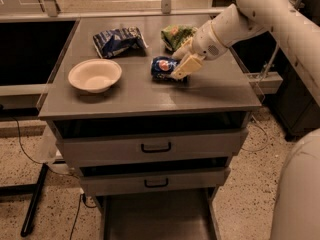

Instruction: Place pepsi can into bottom drawer

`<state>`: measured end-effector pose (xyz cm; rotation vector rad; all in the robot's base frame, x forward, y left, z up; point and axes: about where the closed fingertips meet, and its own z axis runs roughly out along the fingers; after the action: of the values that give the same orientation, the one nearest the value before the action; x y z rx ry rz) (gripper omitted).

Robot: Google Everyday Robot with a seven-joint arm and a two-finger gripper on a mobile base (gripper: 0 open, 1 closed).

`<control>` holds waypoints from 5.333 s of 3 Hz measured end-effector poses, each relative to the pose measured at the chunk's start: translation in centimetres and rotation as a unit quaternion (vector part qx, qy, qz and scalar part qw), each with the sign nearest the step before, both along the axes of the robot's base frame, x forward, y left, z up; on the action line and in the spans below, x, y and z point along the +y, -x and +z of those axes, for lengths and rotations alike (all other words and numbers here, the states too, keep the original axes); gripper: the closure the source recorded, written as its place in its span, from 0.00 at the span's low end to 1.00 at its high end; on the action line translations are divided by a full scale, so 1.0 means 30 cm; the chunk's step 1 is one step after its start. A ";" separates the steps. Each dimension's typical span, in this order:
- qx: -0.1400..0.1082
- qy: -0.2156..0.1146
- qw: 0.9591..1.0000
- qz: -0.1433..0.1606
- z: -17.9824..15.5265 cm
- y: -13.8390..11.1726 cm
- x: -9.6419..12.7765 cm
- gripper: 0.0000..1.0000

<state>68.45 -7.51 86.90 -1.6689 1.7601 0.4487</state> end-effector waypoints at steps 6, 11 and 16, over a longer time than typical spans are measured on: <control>-0.049 -0.056 0.997 0.000 0.134 0.253 -0.138 1.00; -0.084 -0.024 0.994 -0.062 -0.098 0.790 -0.302 1.00; -0.009 -0.047 0.992 -0.117 -0.990 0.908 -0.176 1.00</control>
Offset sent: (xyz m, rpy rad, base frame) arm 0.0000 0.0000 0.0000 0.0000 0.0000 0.0000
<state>41.20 -12.78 57.21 -1.3771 1.8632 0.4013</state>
